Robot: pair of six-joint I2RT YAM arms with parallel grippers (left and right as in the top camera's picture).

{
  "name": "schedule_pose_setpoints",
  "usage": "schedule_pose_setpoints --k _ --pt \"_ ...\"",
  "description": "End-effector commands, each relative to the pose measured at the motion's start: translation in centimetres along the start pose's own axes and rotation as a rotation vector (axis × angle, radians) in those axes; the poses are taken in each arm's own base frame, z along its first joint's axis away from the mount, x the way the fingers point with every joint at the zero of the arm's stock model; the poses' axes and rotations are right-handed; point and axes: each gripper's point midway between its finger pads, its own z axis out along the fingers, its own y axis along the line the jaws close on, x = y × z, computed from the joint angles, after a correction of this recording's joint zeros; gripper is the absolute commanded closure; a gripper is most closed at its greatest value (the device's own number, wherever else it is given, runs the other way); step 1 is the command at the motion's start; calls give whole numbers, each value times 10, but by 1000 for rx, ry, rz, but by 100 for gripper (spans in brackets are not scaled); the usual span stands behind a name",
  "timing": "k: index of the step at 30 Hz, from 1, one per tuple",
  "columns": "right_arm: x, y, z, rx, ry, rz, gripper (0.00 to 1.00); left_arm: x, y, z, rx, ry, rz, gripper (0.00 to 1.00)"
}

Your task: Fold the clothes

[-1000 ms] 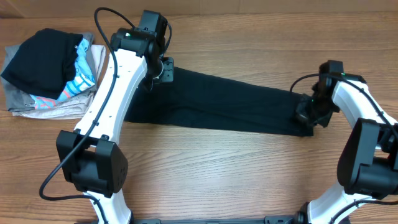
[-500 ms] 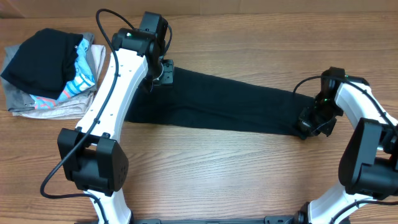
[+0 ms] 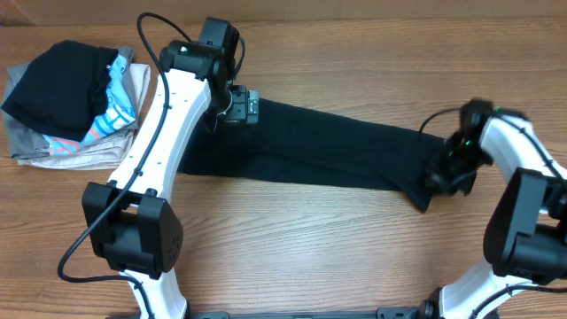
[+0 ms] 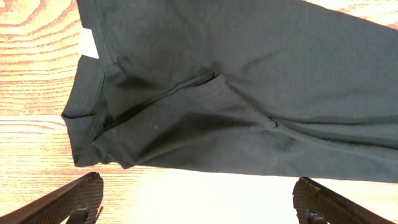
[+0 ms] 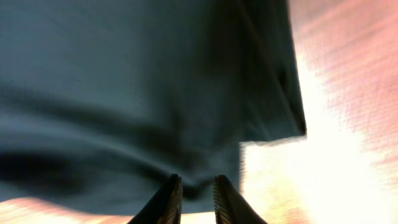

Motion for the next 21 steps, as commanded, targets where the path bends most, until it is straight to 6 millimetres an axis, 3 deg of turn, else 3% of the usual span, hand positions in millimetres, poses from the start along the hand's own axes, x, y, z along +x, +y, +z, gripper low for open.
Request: schedule_pose_setpoints --k 1,4,9,15,21 --pt "-28 19 -36 -123 -92 -25 65 0 3 7 -12 8 -4 0" --pt "-36 9 -43 -134 -112 10 63 0 3 7 -12 9 -4 0" --pt "-34 -10 -32 -133 -92 35 63 -1 2 7 -11 7 -4 0" --pt "-34 -4 -10 -236 -101 -2 63 -19 -3 7 11 -68 -5 0" --pt "-42 -3 3 -252 -147 -31 63 -20 -3 7 11 -71 -5 0"
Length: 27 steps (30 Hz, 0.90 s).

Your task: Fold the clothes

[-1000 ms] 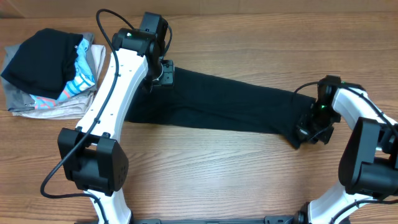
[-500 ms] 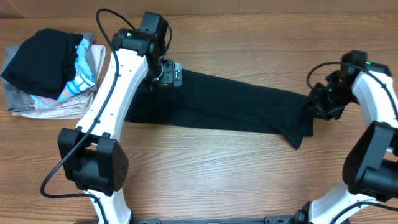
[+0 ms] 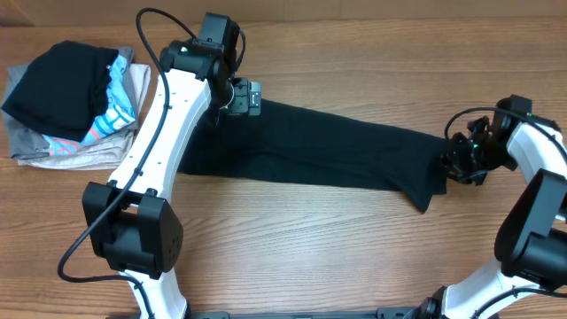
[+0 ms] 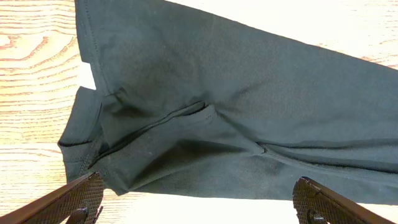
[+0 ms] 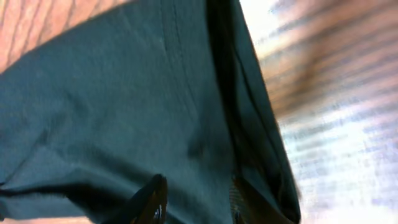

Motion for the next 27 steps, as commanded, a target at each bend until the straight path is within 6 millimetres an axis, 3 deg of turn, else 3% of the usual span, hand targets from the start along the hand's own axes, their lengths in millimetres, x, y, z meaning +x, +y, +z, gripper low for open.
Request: schedule_pose_setpoints --k 1,18,27 --pt "0 1 5 -25 -14 -26 63 1 3 7 -14 13 -5 0" --pt "-13 -10 8 36 -74 -91 63 1 3 7 -14 13 -5 0" --pt "-6 -17 27 16 -86 -95 64 1 3 8 -14 14 -5 0"
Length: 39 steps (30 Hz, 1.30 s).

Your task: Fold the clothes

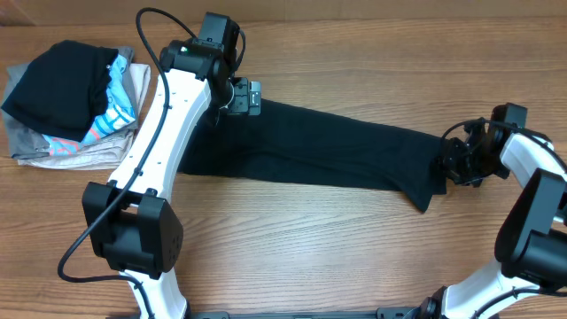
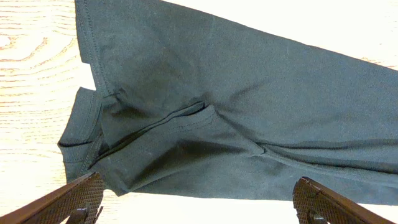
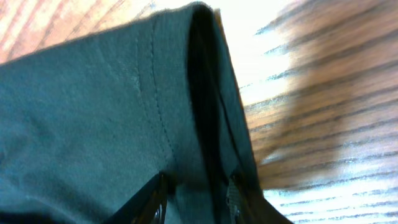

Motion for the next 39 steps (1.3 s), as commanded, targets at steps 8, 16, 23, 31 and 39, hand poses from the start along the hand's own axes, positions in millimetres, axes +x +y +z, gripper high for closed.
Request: schedule_pose_setpoints --k 8,16,23,31,39 --pt "-6 11 -14 -29 16 2 79 2 3 7 -14 15 -6 0" --pt "-23 21 -33 -34 -12 -9 83 2 3 7 -14 14 -5 0" --pt "-18 16 -32 -8 5 -1 83 2 3 7 -14 15 -5 0" --pt "2 0 -17 41 50 44 64 2 3 7 -14 15 -5 0" --pt "10 2 -4 -5 53 44 70 2 3 7 -14 14 -5 0"
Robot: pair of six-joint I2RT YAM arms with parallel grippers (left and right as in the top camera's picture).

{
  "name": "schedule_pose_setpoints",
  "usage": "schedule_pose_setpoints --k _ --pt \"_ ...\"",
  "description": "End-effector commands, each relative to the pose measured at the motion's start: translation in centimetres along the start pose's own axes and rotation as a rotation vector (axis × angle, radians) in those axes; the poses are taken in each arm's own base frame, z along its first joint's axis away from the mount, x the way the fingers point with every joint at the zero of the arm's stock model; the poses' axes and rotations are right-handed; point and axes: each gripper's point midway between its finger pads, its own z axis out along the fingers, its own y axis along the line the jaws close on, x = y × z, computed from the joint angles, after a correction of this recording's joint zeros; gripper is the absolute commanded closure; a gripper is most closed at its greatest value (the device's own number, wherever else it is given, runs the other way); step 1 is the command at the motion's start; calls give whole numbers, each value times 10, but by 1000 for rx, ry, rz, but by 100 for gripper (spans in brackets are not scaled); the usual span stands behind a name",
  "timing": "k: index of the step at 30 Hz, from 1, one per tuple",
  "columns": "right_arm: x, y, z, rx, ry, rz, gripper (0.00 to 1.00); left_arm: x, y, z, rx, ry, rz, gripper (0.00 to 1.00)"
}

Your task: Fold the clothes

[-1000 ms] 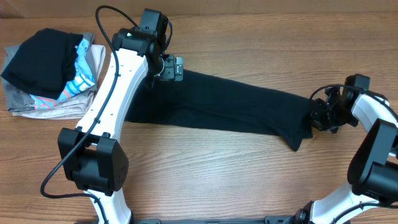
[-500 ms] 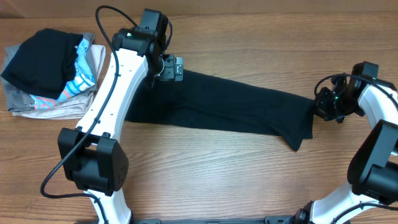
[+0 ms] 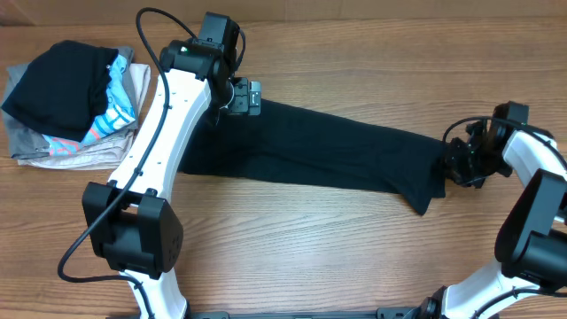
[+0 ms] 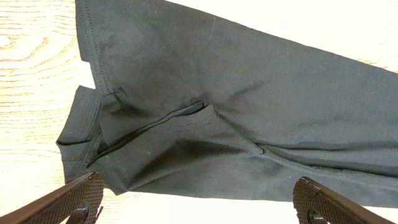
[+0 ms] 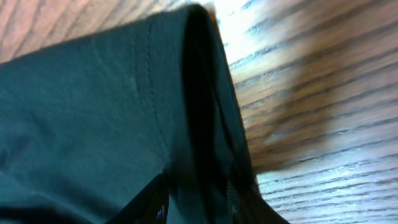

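A black garment (image 3: 310, 151) lies stretched in a long band across the wooden table (image 3: 292, 239). Its collar end (image 4: 93, 134) is at the left, under my left gripper (image 4: 198, 202), which hangs open above the cloth with nothing between its fingers. The hem end (image 3: 430, 182) is at the right. There my right gripper (image 5: 194, 199) is shut on the black garment's folded edge (image 5: 199, 93), with cloth bunched between the fingers. In the overhead view the right gripper (image 3: 461, 164) sits at that right end.
A pile of other clothes (image 3: 66, 102), black, patterned and grey, lies at the table's far left. Both arm bases stand at the near edge, with cables looping beside each arm.
Almost nothing differs. The right gripper still holds the garment's right edge, shifted very slightly in its view. The left gripper stays open over the collar end.
The right gripper first pinched the right end of the garment, nearer the middle of the table. It then stood further right with the cloth drawn out longer. Since then both arms have stayed nearly still, the left one open over the collar end throughout.
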Motion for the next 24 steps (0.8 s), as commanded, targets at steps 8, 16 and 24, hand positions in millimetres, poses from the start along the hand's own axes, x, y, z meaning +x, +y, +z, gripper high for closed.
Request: schedule_pose_setpoints --k 8,16,24 --pt "-11 16 -6 -72 -29 -13 88 2 3 7 -14 15 -5 0" --pt "-15 18 -10 -74 -37 -16 87 2 3 7 -14 15 -5 0" --pt "-14 25 -9 -92 -33 -30 69 2 3 7 -14 14 -5 0"
